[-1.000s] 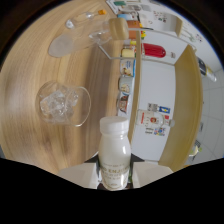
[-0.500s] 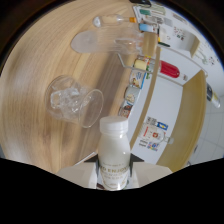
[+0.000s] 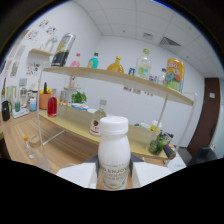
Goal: Make me a cup of Mount Fuji.
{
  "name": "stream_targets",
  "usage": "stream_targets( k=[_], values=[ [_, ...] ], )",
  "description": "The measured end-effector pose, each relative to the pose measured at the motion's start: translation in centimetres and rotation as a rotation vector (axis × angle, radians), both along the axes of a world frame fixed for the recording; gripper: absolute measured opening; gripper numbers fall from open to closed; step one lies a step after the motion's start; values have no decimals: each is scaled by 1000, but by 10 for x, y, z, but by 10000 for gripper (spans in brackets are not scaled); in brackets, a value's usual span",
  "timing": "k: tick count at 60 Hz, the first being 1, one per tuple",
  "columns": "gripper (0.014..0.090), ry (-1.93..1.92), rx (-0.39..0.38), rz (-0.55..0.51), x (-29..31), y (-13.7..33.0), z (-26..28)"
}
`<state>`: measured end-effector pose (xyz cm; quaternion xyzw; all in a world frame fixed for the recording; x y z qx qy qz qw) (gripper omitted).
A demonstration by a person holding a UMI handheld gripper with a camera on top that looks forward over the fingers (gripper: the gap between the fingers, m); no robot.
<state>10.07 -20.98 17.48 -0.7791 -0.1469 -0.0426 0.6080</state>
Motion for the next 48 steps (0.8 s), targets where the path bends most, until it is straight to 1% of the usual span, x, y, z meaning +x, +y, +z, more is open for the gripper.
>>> stream_targets(
  k=[15, 23, 25, 34, 44, 45, 46, 47, 48],
  values=[
    [478, 174, -120, -109, 35, 12, -85],
    [483, 225, -161, -131, 46, 8, -111],
    [483, 233, -143, -126, 47, 8, -109],
    [496, 233, -134, -116, 47, -3, -111],
    [507, 256, -171, -146, 51, -11, -114],
    [519, 254, -181, -152, 52, -11, -115],
    [548, 250, -190, -160, 53, -12, -115],
    [586, 246, -196, -171, 55, -13, -114],
    [645, 243, -199, -179, 55, -15, -113]
  ],
)
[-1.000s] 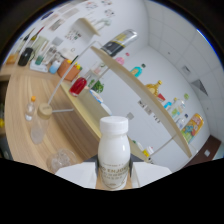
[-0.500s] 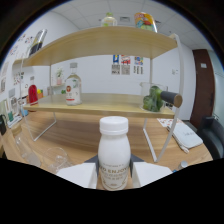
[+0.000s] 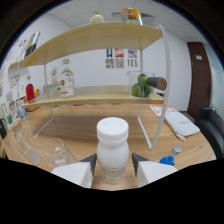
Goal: Make me a cup of Mount Fuji.
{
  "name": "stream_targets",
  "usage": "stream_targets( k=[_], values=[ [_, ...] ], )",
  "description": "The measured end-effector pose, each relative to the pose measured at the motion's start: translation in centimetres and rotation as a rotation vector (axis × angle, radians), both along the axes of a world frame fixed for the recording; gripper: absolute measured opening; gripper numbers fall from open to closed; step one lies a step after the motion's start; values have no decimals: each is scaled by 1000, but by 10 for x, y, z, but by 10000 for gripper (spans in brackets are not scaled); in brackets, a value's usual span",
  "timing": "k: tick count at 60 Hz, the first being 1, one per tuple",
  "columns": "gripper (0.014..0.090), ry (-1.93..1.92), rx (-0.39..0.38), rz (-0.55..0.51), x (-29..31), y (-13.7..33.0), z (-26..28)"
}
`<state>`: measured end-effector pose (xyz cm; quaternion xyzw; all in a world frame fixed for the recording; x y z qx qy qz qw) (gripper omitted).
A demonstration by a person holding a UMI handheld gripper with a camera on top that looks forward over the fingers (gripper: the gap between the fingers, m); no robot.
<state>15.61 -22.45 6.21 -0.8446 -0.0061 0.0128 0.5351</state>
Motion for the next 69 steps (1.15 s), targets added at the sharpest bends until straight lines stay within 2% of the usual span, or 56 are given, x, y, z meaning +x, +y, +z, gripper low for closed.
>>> stream_targets(
  k=[3, 4, 6, 18, 27, 45, 69],
  values=[
    [833, -6, -12, -16, 1, -4, 6],
    [863, -7, -17, -22, 2, -6, 9],
    [842, -7, -27, -38, 3, -10, 15],
    [848, -43, -35, -127, -9, -46, 77],
    [842, -66, -75, -121, -47, -73, 99],
    [858, -48, -135, -81, -120, -99, 98],
    [859, -40, -148, -72, -144, -108, 98]
  ],
)
